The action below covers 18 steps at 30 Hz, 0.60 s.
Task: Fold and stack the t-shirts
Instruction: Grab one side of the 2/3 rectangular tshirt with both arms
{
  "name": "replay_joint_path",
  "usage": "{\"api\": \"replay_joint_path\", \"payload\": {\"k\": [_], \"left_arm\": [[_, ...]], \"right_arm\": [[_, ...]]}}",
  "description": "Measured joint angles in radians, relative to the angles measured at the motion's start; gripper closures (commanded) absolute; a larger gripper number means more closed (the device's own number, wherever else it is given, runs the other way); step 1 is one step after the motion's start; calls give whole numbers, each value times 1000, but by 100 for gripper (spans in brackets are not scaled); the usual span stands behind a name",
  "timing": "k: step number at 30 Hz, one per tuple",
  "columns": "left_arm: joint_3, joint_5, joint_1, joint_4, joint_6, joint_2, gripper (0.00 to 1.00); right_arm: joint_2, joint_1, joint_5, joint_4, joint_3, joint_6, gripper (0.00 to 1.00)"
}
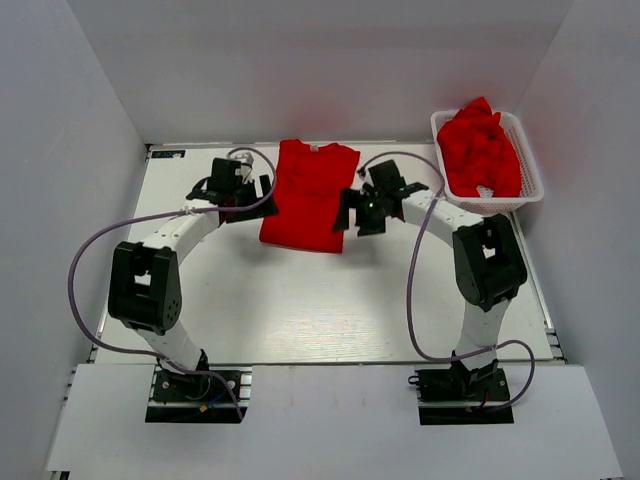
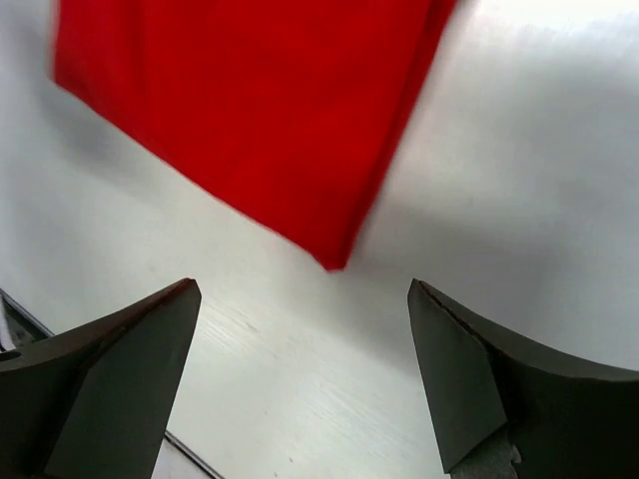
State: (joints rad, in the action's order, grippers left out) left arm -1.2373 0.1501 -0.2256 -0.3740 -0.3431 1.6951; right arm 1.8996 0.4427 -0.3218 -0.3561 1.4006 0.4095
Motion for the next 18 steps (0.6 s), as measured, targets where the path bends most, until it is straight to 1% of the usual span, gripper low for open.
{"api": "replay_joint_path", "payload": {"k": [3, 6, 10, 16, 18], "left_arm": [[72, 0, 0, 8, 29, -18, 0], [129, 2, 1, 24, 50, -17, 0], [169, 17, 2, 61, 71, -6, 0], [171, 46, 2, 132, 85, 66, 0], [173, 59, 2, 148, 90, 96, 4]], "right_arm": [[0, 39, 3, 0, -87, 2, 10], [8, 60, 1, 1, -121, 8, 10], [19, 71, 0, 30, -120, 11, 10], [67, 78, -8, 60, -96, 31, 10], [79, 80, -15, 73, -85, 36, 10]]}}
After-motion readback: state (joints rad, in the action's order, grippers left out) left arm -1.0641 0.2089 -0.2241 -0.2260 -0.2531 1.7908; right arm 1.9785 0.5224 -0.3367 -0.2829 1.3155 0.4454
